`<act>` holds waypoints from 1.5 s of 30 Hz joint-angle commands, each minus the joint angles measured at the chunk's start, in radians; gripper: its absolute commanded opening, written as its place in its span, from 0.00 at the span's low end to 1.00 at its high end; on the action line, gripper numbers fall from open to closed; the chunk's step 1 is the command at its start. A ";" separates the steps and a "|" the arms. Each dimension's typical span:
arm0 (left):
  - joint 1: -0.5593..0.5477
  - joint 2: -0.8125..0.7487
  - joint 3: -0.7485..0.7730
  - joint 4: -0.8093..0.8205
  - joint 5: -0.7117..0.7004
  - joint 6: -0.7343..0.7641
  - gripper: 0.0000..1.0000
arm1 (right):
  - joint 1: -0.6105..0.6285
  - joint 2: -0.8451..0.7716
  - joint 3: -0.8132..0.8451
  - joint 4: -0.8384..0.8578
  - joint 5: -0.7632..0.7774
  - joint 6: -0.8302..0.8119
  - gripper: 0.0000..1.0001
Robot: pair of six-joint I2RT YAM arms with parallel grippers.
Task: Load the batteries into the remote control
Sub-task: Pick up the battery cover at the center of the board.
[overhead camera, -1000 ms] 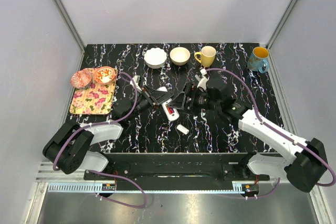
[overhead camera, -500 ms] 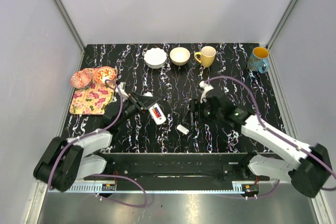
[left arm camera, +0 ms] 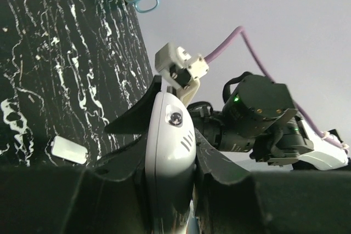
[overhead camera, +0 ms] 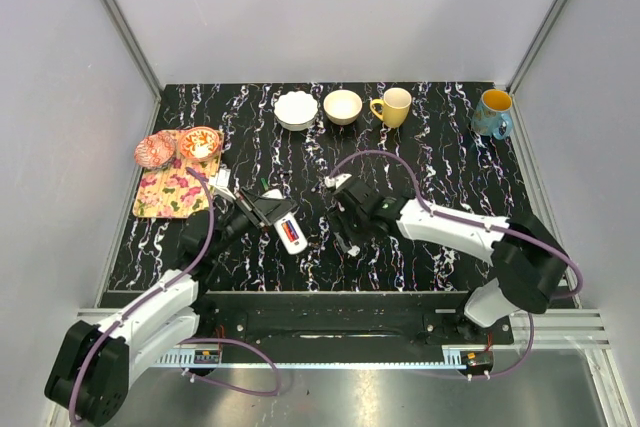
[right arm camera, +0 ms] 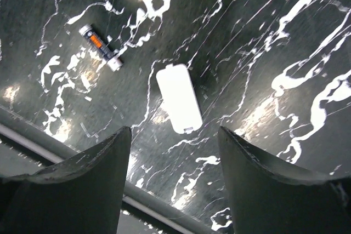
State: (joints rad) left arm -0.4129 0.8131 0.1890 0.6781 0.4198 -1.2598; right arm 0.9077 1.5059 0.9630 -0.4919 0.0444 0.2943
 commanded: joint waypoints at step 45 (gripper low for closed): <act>0.003 0.118 -0.069 0.244 0.063 -0.066 0.00 | 0.010 0.274 0.117 -0.094 -0.018 -0.199 0.29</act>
State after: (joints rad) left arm -0.4122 0.9382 0.1303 0.8345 0.4675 -1.3159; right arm 0.9108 1.7622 1.0740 -0.5995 0.0181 0.0631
